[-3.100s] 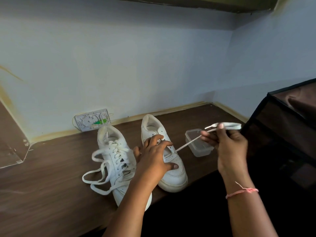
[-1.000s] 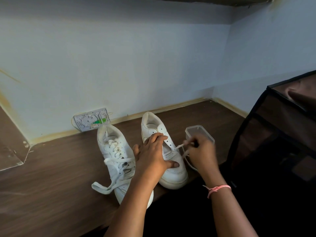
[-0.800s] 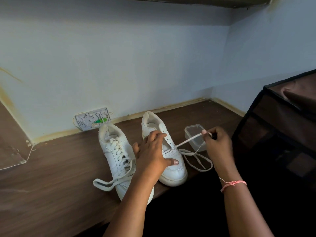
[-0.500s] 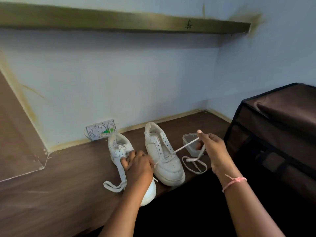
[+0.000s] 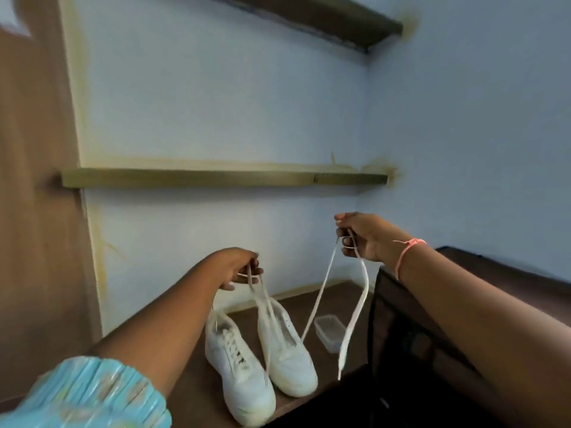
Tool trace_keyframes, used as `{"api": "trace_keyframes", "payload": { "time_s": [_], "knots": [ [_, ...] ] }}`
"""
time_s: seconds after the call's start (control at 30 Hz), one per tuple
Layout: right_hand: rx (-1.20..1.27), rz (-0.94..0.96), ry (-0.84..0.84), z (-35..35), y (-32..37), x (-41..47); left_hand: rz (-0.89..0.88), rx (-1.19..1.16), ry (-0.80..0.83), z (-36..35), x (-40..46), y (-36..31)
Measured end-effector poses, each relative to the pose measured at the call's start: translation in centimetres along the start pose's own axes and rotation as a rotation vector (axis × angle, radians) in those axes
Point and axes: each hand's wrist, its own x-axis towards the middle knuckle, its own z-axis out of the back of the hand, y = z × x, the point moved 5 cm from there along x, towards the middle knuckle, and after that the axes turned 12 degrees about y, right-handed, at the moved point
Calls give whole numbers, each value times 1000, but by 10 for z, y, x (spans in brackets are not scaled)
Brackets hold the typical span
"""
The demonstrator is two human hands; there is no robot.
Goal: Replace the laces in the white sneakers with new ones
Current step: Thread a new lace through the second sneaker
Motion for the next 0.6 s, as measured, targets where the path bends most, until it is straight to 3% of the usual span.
{"api": "trace_keyframes", "payload": {
  "time_s": [0.2,0.33,0.47,0.6],
  "knots": [
    [87,161,87,-32,102,-32,-293,57,-154,19,-83,-110],
    [186,279,85,-46,143,-41,-480,-33,-260,23,-118,-156],
    [51,358,23,-58,178,-53,-621,-182,-295,31,-139,-186],
    [-113,405,-65,-56,196,-63,-735,-236,-226,21,-146,-199]
  ]
}}
